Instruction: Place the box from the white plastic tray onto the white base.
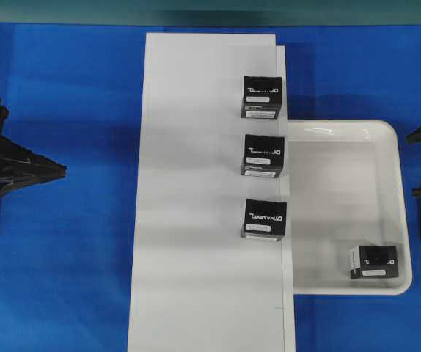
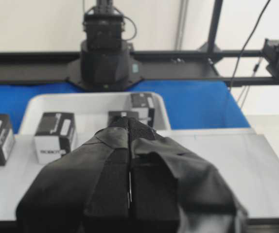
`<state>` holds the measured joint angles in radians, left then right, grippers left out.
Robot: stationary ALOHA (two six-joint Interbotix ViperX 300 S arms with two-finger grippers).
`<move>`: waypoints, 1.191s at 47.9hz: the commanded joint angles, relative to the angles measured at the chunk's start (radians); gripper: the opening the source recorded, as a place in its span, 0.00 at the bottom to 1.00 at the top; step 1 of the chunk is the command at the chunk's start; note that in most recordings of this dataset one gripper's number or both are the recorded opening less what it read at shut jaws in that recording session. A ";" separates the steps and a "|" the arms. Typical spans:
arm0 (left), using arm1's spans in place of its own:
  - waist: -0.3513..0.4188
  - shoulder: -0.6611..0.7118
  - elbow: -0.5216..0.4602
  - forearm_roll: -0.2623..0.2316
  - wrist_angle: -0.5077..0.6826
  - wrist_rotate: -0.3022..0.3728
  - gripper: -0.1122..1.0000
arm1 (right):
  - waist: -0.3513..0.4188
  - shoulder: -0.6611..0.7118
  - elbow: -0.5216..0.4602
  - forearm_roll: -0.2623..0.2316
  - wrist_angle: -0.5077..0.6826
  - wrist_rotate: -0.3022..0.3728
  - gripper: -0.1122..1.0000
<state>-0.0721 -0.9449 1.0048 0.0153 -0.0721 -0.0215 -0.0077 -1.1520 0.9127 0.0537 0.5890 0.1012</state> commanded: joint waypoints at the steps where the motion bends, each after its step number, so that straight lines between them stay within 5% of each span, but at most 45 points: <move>1: -0.002 0.006 -0.011 0.003 -0.006 0.003 0.04 | -0.002 0.012 -0.003 0.003 -0.017 0.002 1.00; 57: -0.002 0.002 -0.057 0.003 -0.006 0.000 0.04 | -0.002 0.011 0.032 0.005 -0.060 -0.002 0.99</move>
<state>-0.0721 -0.9480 0.9817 0.0169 -0.0721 -0.0215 -0.0077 -1.1413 0.9526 0.0552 0.5277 0.1012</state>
